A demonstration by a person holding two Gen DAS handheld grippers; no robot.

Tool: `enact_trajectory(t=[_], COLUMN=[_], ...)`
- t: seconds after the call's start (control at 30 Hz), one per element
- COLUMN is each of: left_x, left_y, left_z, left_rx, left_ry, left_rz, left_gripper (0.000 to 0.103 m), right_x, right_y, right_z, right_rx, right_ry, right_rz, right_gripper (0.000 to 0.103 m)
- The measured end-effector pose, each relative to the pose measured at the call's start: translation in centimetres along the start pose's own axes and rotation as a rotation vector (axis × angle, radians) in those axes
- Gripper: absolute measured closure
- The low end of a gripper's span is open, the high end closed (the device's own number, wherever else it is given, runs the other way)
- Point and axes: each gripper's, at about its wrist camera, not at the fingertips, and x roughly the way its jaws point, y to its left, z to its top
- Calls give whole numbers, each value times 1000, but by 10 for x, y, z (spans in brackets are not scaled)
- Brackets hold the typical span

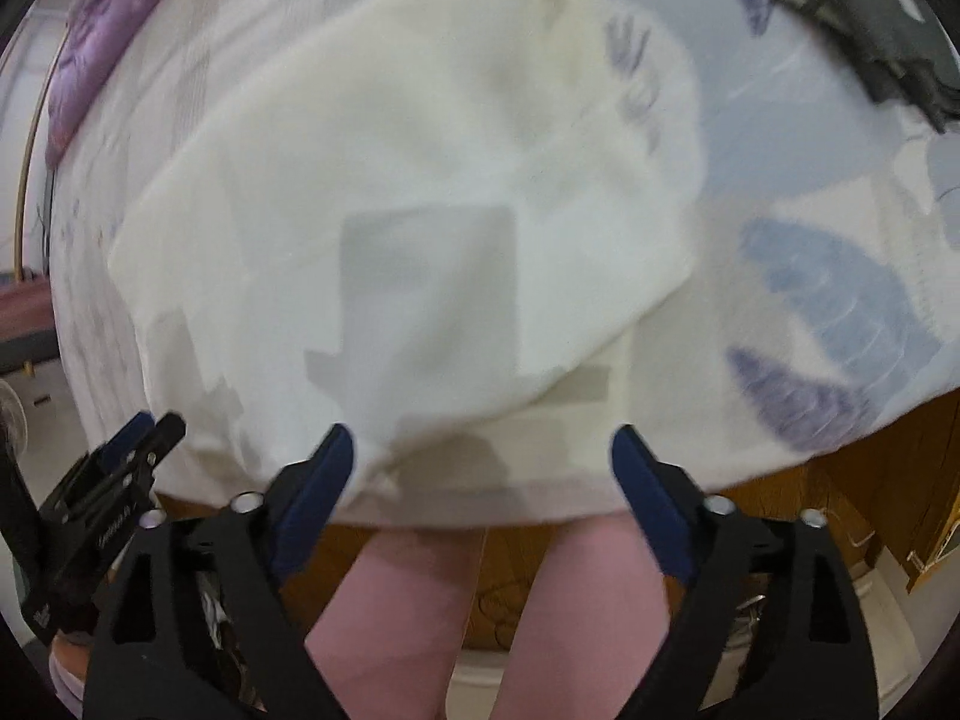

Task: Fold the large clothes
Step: 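Fold the edge over and open both grippers to release the bundle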

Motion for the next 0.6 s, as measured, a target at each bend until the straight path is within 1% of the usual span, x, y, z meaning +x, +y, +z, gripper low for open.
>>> enact_trajectory(t=[0.07,0.1,0.17,0.27,0.33,0.37,0.4,0.43,0.5,0.6], left_x=[-7,-7,-4,-1,4,5,7,10,15,17], left_y=[-17,-25,-31,-44,-50,-54,-57,-58,-60,-62], left_z=[13,19,29,44,57,61,65,71,84,103], left_rx=[24,23,5,-23,-37,-49,-61,-76,-100,-106], left_ry=[-15,-11,-9,-15,-26,-31,-32,-31,-33,-48], left_rz=[1,1,-22,-44,-21,-15,-16,-22,-21,-6], left_gripper=[46,46,46,43,32,30,25,23,23,21], right_x=[-2,-2,-3,-7,2,7,11,15,22,33], right_y=[-12,-21,-36,-59,-70,-79,-82,-84,-79,-76], right_z=[14,21,34,57,74,84,91,97,112,134], right_rx=[-4,-8,-19,-41,-42,-34,-28,-25,-36,-67], right_ry=[-24,-30,-52,-126,-115,-100,-97,-101,-111,-109], right_rz=[73,91,101,125,144,173,201,222,252,287], right_gripper=[13,13,13,13,13,13,13,13,13,13])
